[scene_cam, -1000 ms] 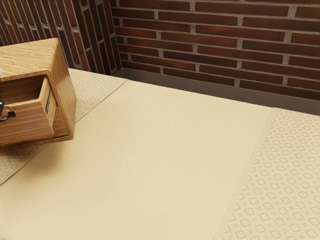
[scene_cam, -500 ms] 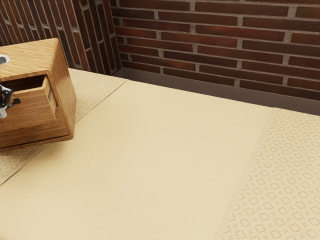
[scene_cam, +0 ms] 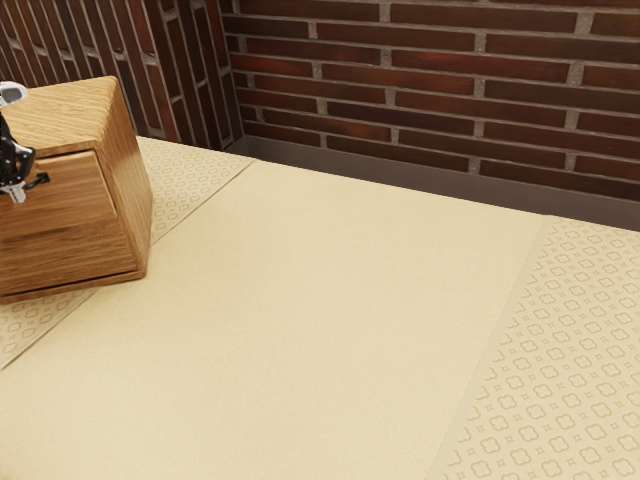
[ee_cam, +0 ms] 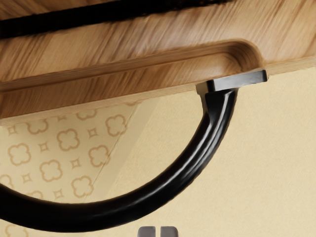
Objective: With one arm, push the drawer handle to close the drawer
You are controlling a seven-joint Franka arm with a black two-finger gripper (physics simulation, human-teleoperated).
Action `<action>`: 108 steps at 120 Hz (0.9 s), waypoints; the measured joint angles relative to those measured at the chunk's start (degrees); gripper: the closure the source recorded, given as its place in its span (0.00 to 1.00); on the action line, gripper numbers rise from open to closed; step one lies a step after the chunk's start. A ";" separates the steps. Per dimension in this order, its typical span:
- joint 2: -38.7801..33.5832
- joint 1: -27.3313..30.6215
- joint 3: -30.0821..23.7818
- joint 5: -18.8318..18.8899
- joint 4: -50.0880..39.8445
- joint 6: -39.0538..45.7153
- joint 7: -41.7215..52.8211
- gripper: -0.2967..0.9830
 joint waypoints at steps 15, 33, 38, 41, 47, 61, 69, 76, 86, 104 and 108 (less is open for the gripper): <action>1.10 -0.27 -0.03 -0.03 1.43 0.10 0.36 0.85; 2.94 -0.29 0.01 -0.03 4.08 0.24 0.74 0.85; 3.56 -0.31 0.08 -0.05 4.77 0.25 0.90 0.86; 3.78 -0.28 0.11 -0.04 4.97 0.25 1.01 0.86; 3.86 -0.19 0.13 -0.03 5.13 0.23 1.23 0.86; -8.58 0.19 -1.24 -0.39 -3.42 -0.79 1.63 0.83; -22.83 2.89 -4.81 -0.20 -9.89 -5.28 1.85 0.84; -37.72 1.60 -7.24 -0.42 -17.59 -9.51 2.45 0.84; -47.34 0.52 -8.09 -1.79 -24.62 -14.03 5.28 0.74; -45.68 0.04 -8.83 -2.18 -25.42 -19.75 10.92 0.50; -45.03 0.01 -8.95 -2.06 -25.04 -20.54 12.00 0.46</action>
